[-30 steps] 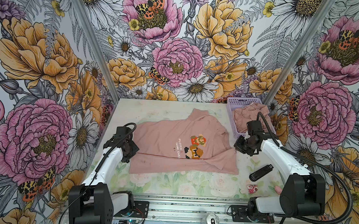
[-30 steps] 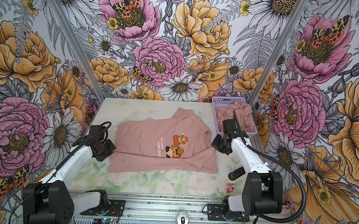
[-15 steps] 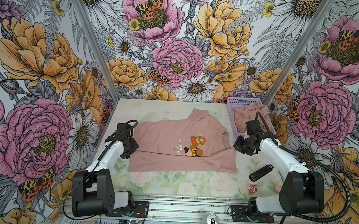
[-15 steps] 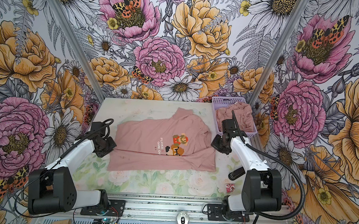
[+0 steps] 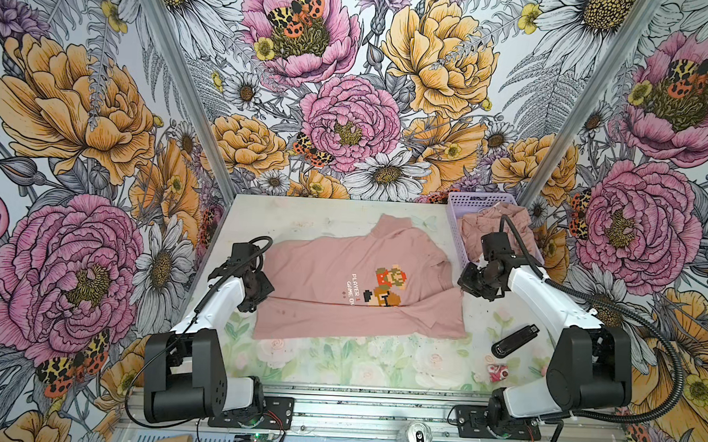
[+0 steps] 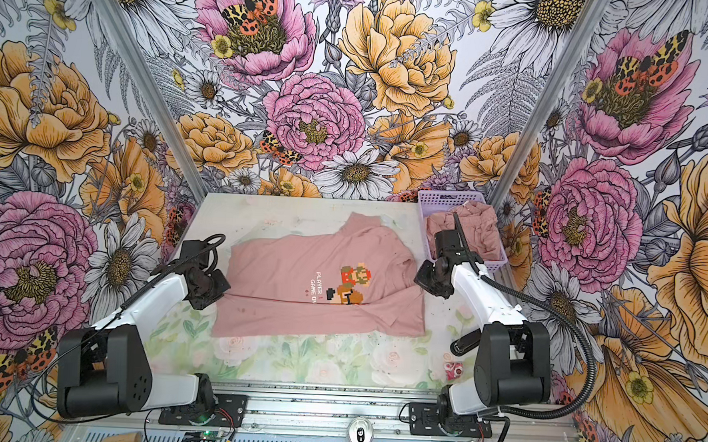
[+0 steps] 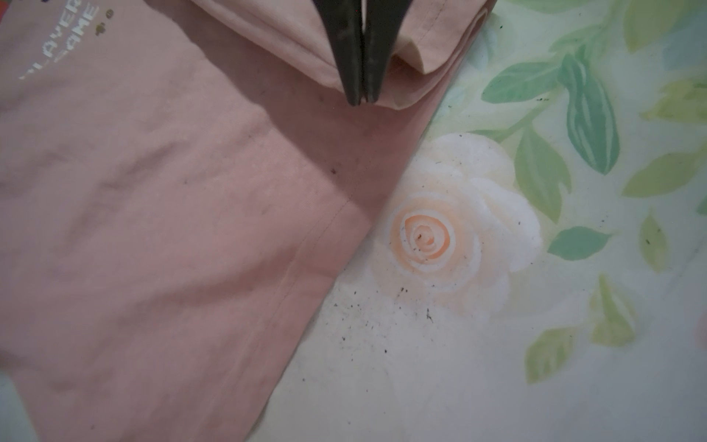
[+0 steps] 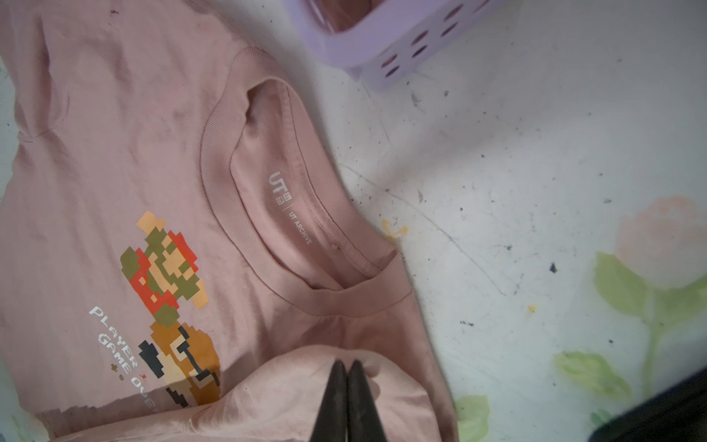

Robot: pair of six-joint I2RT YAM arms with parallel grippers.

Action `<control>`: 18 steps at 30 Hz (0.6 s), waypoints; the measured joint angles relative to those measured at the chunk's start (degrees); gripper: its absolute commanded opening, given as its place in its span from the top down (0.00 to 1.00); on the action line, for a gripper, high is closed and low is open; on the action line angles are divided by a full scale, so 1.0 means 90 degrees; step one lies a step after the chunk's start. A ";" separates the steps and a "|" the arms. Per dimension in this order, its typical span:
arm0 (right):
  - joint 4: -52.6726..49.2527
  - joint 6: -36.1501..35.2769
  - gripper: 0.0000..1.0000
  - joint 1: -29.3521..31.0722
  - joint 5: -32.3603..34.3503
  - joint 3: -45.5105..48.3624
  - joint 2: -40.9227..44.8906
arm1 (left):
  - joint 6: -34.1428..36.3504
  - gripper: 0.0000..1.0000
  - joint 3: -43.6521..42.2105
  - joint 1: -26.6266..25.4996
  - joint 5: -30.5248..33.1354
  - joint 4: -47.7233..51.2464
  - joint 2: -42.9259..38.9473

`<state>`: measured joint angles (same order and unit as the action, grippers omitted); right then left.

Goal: Fold and stack the mixed laundry pile

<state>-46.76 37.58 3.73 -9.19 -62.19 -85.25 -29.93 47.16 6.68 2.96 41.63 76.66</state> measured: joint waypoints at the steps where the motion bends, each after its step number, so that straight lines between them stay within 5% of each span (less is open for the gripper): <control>1: 0.0024 -0.0010 1.00 0.0010 -0.0002 -0.0024 -0.0046 | 0.0000 1.00 0.0000 0.0000 0.0007 -0.0005 0.0000; 18: 0.0347 -0.0134 1.00 0.0151 0.0083 -0.0345 -0.0690 | 0.0019 1.00 -0.0002 0.0029 0.0075 -0.0136 0.0155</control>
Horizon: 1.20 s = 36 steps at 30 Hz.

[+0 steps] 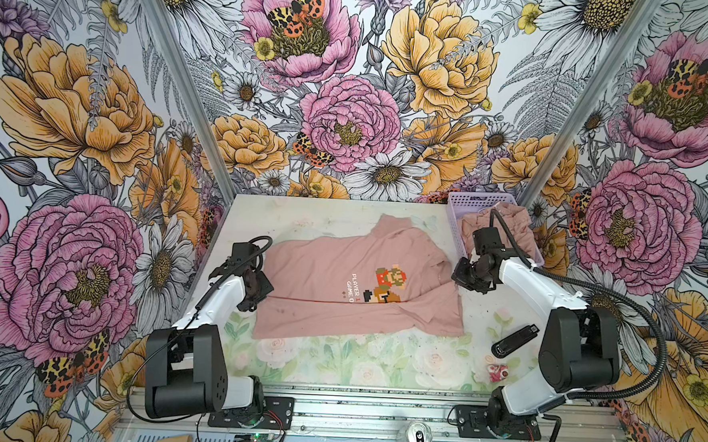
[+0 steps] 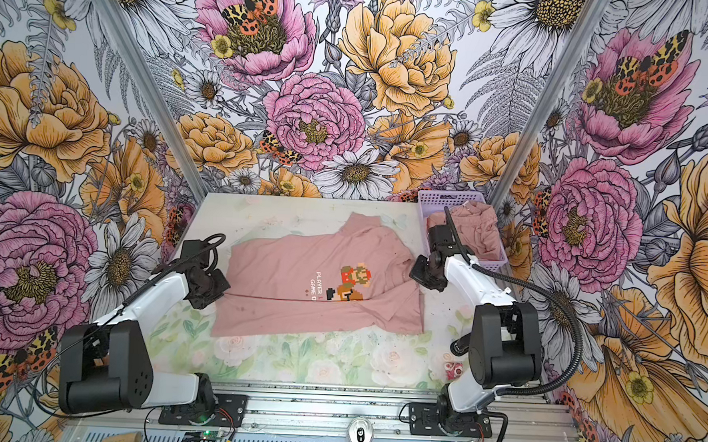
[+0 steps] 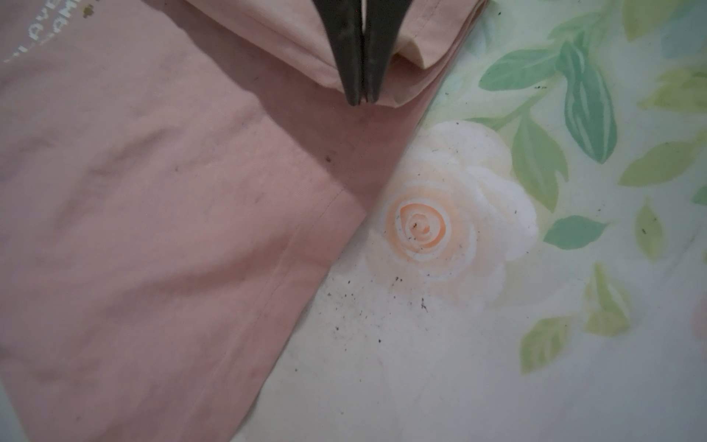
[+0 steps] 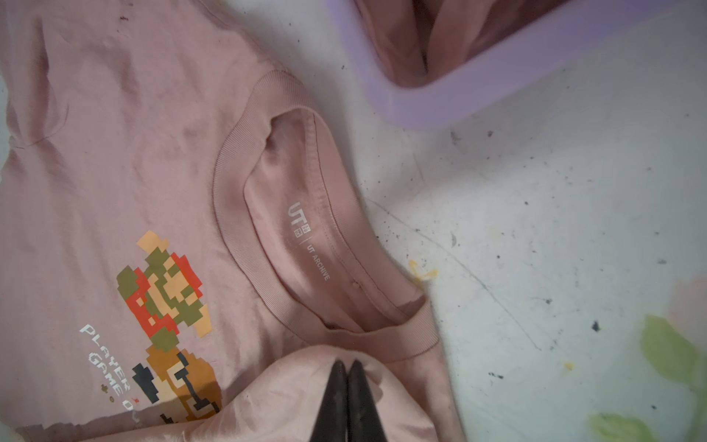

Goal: Fold and stack the mixed laundry pile

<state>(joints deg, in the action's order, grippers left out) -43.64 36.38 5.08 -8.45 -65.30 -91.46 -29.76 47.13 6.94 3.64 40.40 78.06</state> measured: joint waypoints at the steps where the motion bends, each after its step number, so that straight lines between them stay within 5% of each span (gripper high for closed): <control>1: 0.0007 -0.0005 1.00 0.0000 0.0015 -0.0039 -0.0027 | 0.0000 1.00 -0.0002 0.0005 0.0002 -0.0005 0.0010; 32: 0.0335 -0.0386 1.00 0.0112 0.0143 -0.0670 -0.0872 | 0.0024 0.99 -0.0022 0.0012 0.0100 -0.0063 0.0474; 36: 0.0357 -0.0454 0.84 0.0126 0.0126 -0.0733 -0.1149 | 0.0090 0.57 -0.0022 0.0012 0.0138 -0.0073 0.0566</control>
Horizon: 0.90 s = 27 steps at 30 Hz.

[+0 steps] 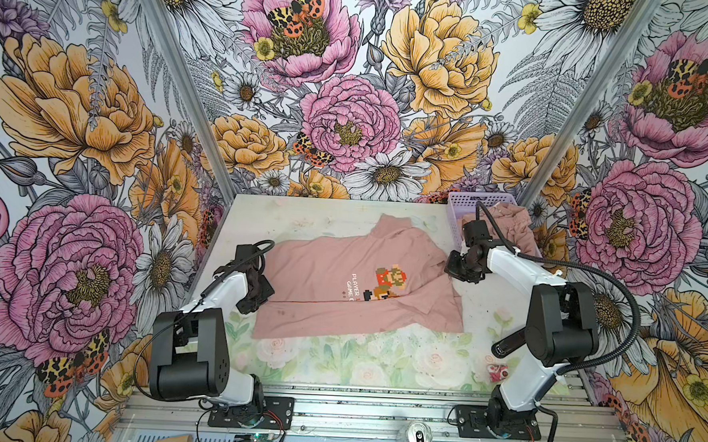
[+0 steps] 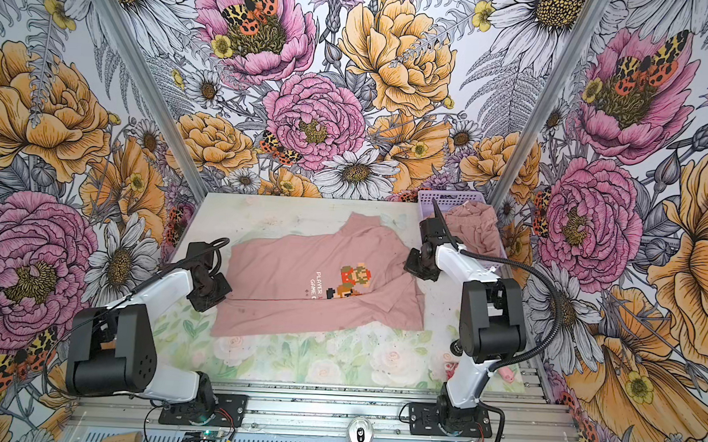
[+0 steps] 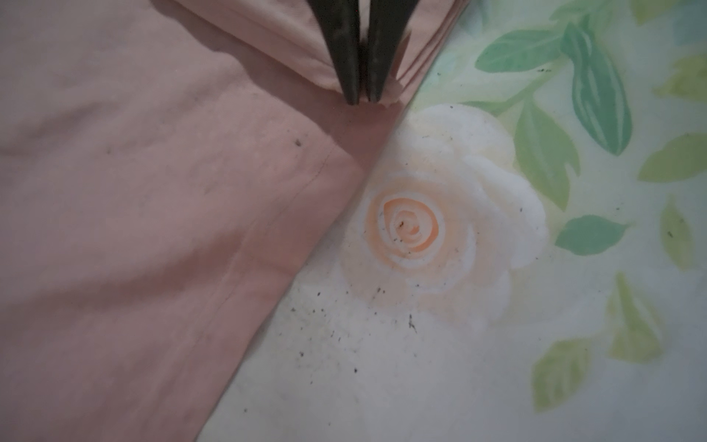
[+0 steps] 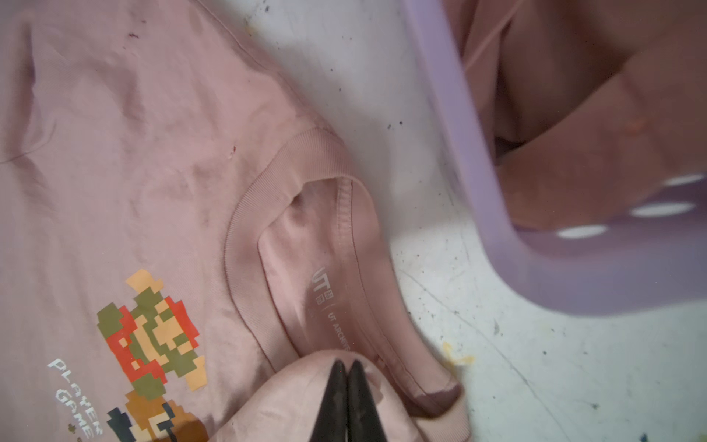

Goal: Fold and stack the mixed laundry pile

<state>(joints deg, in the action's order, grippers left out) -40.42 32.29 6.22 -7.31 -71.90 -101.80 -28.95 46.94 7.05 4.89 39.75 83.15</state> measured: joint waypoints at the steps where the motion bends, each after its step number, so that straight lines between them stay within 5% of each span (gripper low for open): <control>1: 0.0002 -0.0012 0.76 0.0024 0.0000 -0.0012 -0.0024 | 0.0000 0.48 0.0000 0.0005 0.0019 -0.0002 0.0000; 4: 0.0000 -0.0080 0.63 0.0083 0.0005 -0.0036 0.0027 | -0.0012 0.28 0.0000 0.0019 0.0070 0.0017 -0.0022; 7: -0.0046 -0.0041 0.54 0.0219 -0.0007 -0.0022 0.0211 | -0.0063 0.21 0.0000 0.0024 0.0131 0.0080 -0.0214; 17: 0.0097 0.0629 0.48 0.1248 -0.0821 0.1333 0.0814 | -0.0294 0.17 0.0024 -0.0464 0.0194 0.0340 -0.0913; 27: 0.0299 0.1205 0.55 0.1343 -0.0959 0.1897 0.0814 | -0.0580 0.16 0.0024 -0.0758 0.0194 0.0437 -0.1059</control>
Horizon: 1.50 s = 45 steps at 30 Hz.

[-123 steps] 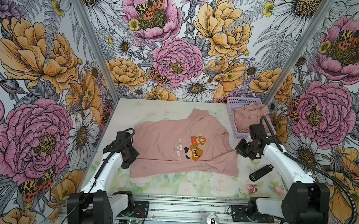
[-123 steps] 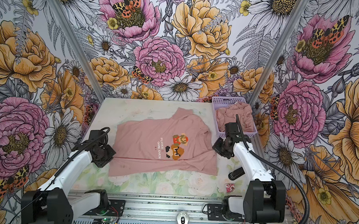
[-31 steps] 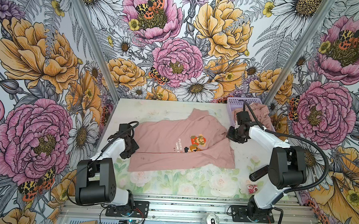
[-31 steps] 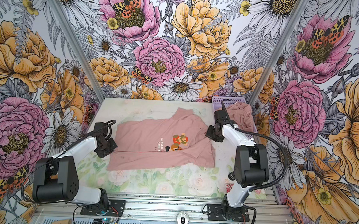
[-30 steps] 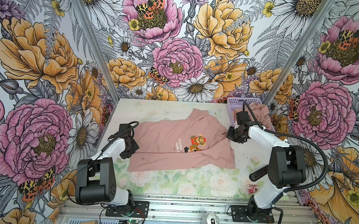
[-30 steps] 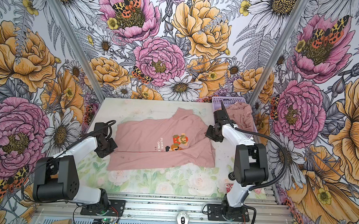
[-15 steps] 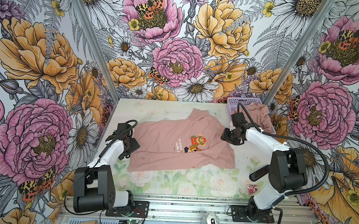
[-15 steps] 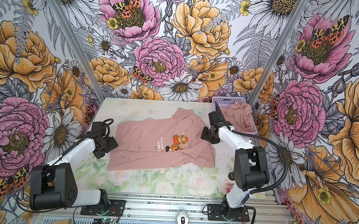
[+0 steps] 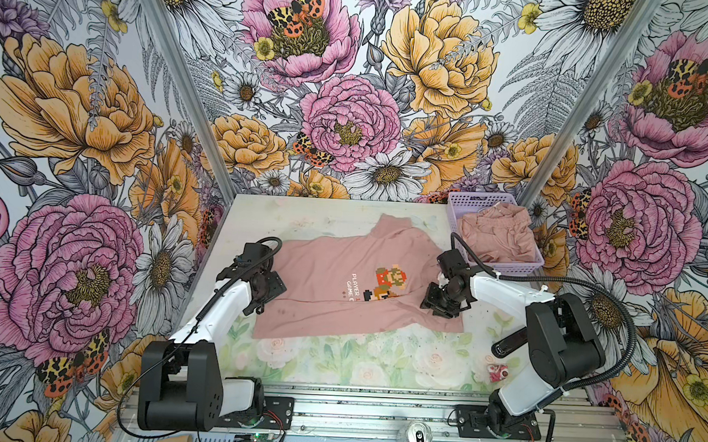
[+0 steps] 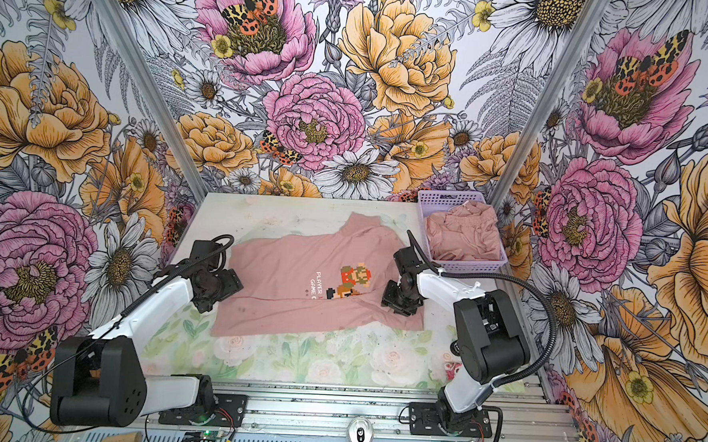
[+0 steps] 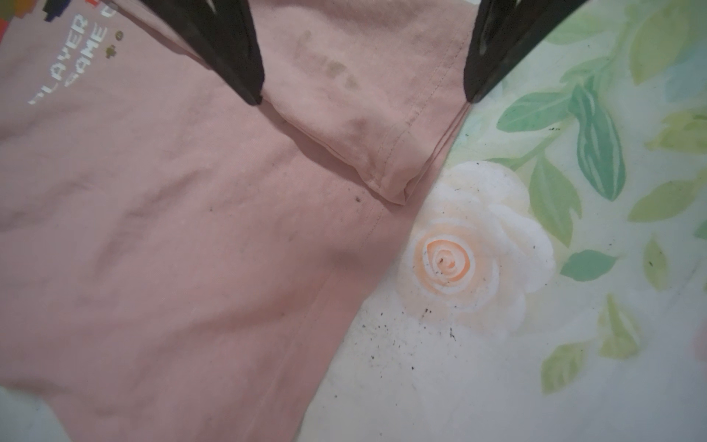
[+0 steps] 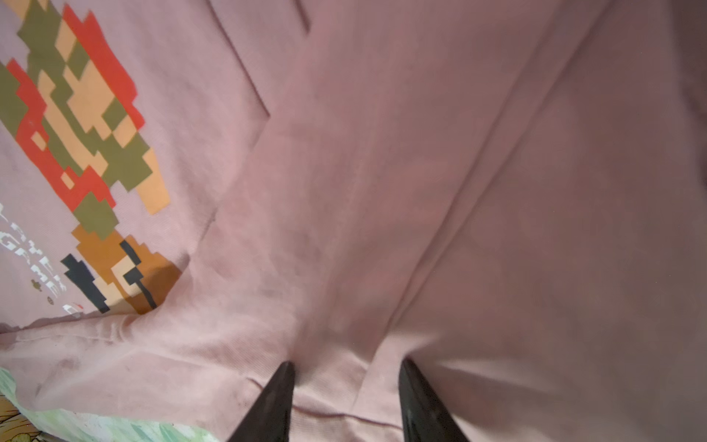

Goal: Fold and stack the mixed laundry pile

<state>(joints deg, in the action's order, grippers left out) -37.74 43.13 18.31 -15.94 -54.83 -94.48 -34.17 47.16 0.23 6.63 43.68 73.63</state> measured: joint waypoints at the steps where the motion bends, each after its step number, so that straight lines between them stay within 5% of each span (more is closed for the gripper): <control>1: 0.0046 0.0046 0.55 0.0000 -0.0002 0.0027 0.0000 | -0.0002 0.16 0.0000 0.0000 0.0000 0.0000 -0.0010; 12: 0.0410 0.0294 0.74 0.0000 -0.0041 0.0046 -0.0005 | -0.0046 0.16 -0.0032 0.0000 0.0000 0.0002 -0.0119; 20: 0.0447 0.0347 1.00 0.0000 -0.0041 0.0058 -0.0005 | -0.0046 0.16 -0.0124 0.0000 0.0000 0.0017 -0.0214; 45: 0.0260 -0.0187 1.00 0.0175 -0.0180 -0.2079 -0.1341 | -0.0046 0.15 -0.0313 -0.0049 -0.0102 0.0051 -0.0231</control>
<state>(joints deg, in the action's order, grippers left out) -35.40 41.45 19.88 -17.56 -73.54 -106.54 -34.59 44.34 -0.21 5.72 44.14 71.55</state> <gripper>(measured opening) 0.050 0.848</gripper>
